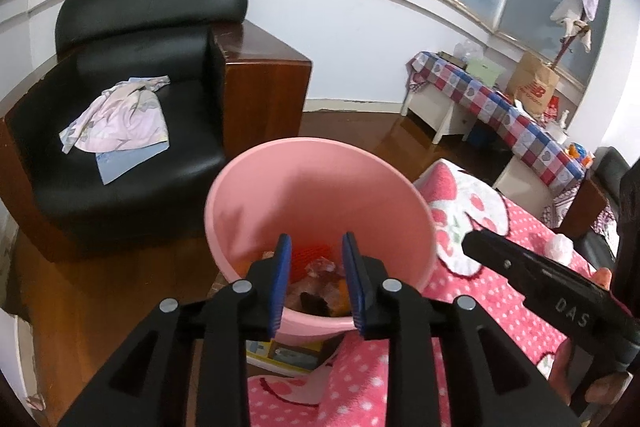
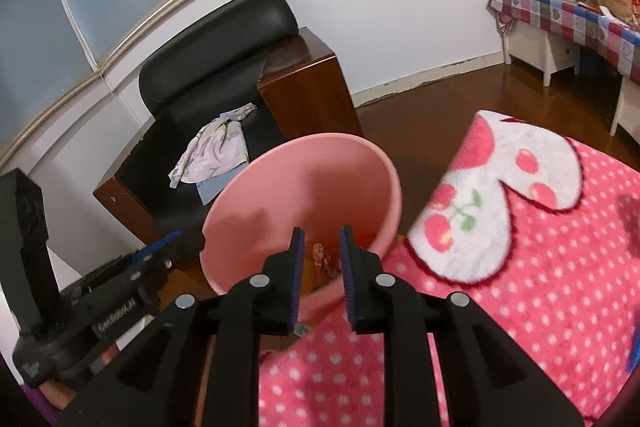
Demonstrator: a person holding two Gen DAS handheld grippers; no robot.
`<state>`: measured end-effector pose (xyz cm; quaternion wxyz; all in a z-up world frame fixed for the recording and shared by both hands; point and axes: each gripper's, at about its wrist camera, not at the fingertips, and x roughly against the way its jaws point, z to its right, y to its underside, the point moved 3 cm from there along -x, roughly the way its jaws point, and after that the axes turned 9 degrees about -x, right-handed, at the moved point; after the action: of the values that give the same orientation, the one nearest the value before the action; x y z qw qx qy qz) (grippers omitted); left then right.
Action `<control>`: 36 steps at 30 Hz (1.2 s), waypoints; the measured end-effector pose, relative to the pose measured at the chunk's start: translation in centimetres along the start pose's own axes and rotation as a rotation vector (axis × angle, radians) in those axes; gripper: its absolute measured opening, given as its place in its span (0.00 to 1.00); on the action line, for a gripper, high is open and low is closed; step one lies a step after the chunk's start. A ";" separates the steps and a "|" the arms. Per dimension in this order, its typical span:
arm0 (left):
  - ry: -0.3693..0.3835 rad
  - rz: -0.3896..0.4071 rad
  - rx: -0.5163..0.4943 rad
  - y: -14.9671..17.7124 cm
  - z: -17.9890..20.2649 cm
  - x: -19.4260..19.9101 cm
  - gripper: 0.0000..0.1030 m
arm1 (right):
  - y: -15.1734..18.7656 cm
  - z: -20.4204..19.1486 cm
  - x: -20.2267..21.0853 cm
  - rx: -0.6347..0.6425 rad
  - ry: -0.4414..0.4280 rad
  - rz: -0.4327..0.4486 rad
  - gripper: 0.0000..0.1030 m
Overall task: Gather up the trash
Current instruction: 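Move both grippers back over the blue mesh and white bag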
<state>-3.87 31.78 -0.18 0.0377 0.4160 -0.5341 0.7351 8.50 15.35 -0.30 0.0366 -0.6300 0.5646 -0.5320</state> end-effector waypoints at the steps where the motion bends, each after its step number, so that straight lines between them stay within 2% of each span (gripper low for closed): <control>1: 0.008 0.004 -0.007 0.0 0.3 0.2 0.25 | 0.2 0.2 0.5 0.003 0.011 0.007 0.18; 8: 0.074 0.013 -0.053 0.1 3.3 0.8 0.25 | 2.7 3.5 4.9 -0.013 0.111 0.045 0.18; 14: 0.133 0.002 -0.117 0.8 7.1 0.8 0.25 | 4.9 7.7 8.2 -0.085 0.202 0.057 0.18; 27: 0.238 -0.049 -0.256 2.4 14.1 0.0 0.30 | 8.3 20.3 15.4 -0.374 0.385 0.125 0.18; 32: 0.278 -0.066 -0.300 2.7 16.5 -0.6 0.31 | 9.2 23.7 16.9 -0.468 0.404 0.138 0.18; 36: 0.318 -0.085 -0.339 3.0 18.9 -1.3 0.31 | 9.7 25.2 16.8 -0.534 0.355 0.129 0.18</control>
<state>6.31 15.62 -1.71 0.2214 0.3046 -0.6192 0.6890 16.54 -14.73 -6.87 -0.1953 -0.4776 0.7205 -0.4634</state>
